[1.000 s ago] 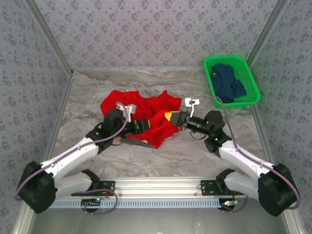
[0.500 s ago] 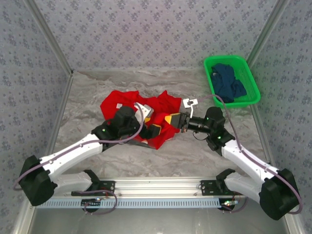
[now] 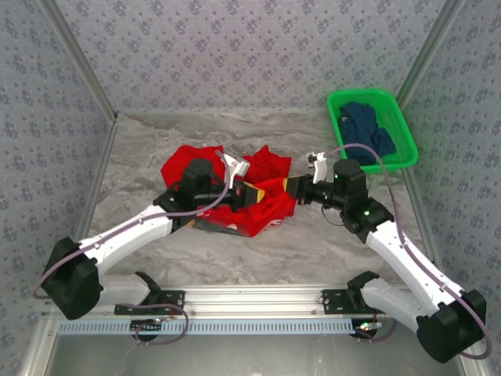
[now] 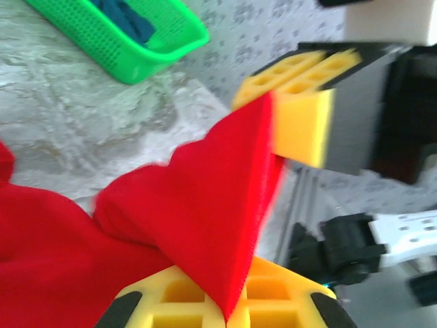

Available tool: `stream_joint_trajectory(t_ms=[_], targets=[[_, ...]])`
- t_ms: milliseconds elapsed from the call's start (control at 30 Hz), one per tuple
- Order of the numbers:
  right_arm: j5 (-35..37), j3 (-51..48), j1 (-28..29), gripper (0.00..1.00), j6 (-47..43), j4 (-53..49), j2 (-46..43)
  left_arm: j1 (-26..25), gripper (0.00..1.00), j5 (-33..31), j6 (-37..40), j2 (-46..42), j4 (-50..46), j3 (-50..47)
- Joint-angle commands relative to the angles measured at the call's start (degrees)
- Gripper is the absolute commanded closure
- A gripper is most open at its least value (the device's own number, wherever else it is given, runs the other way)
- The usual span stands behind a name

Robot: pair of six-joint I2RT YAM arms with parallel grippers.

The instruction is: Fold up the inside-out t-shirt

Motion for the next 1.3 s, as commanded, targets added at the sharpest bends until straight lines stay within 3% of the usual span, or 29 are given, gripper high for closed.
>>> stream_joint_trajectory(t_ms=[0, 167, 300, 700, 900, 1267], targets=[[12.79, 2.99, 1.37, 0.79, -5.63, -13.3, 0.76, 1.29, 1.0, 9.41, -13.17, -1.74, 9.78, -1.35], [21.24, 6.71, 6.8, 0.69, -11.82, -21.48, -1.48, 1.66, 1.0, 6.93, -17.72, -1.66, 7.98, -0.88], [19.04, 4.99, 14.2, 0.64, -15.62, -19.13, -5.99, 1.94, 1.0, 4.72, -17.34, -1.22, 3.89, 0.26], [12.88, 1.46, 28.1, 0.74, -13.26, -7.96, 0.9, 2.17, 1.0, 3.19, -17.62, -0.43, 1.61, 1.7], [23.01, 0.44, 27.09, 0.78, -8.07, -10.45, 3.07, 2.2, 1.0, 3.26, -17.62, -0.81, 1.17, 2.07], [24.24, -0.9, 22.59, 0.69, 0.93, -7.83, 6.48, 2.21, 1.0, 3.48, -18.43, -1.23, 3.45, 1.56]])
